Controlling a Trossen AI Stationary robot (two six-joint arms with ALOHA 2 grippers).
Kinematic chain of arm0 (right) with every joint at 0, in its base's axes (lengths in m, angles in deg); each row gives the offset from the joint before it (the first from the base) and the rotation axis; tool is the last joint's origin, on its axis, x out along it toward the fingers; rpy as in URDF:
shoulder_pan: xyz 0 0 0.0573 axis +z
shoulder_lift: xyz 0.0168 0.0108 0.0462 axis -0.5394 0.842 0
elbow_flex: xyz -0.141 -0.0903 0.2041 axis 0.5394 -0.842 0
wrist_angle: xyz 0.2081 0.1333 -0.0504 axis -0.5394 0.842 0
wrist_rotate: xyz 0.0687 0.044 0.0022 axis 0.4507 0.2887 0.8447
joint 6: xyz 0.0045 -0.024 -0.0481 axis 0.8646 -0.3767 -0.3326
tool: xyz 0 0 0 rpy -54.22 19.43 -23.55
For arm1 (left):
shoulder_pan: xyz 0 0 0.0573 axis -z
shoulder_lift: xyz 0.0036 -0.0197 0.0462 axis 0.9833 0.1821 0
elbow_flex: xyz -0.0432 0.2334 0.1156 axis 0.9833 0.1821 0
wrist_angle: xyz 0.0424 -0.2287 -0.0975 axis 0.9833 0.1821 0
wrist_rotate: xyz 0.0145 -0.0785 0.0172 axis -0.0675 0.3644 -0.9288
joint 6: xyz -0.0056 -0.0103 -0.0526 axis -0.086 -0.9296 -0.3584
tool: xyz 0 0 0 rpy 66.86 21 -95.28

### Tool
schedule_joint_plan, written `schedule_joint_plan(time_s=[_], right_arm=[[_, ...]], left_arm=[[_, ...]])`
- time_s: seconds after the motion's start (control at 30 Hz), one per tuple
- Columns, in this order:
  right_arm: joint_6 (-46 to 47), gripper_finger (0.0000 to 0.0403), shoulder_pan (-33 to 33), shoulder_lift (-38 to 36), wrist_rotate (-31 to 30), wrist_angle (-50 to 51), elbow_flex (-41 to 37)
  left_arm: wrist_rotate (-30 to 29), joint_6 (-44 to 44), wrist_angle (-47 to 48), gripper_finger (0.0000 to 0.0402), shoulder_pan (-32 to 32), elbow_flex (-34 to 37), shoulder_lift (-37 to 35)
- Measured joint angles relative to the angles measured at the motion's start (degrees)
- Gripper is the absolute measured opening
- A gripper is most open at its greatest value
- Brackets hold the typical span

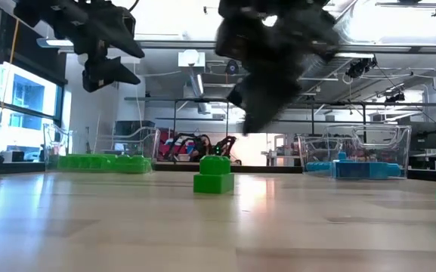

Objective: Sort blocks
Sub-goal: Put the green game piece into the top left transparent bin

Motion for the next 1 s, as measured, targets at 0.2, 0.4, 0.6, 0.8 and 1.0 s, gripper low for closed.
schedule_joint_plan(time_s=[0.2,0.4,0.6,0.8,1.0], right_arm=[[-13.7,0.0,5.0,4.4,-1.6,1.6,0.0],[-11.8,0.0,5.2,8.2,-7.8,-10.2,0.1],[-10.7,0.0,3.7,8.9,-11.6,-15.0,0.1],[-10.2,0.0,0.9,9.0,-17.7,-27.7,0.1],[-3.8,0.0,-3.6,8.1,-20.1,-32.6,0.1]], left_arm=[[-5.9,-3.3,-0.1,0.0211,2.4,0.0,0.7],[-10.3,-8.4,-0.7,0.0211,6.1,0.0,0.9],[-15.0,-13.1,-2.4,0.0211,9.9,0.0,0.9],[-19.8,-15.0,-4.3,0.0211,12.4,0.0,0.9],[-21.1,-15.1,-7.9,0.0211,14.1,0.0,0.9]])
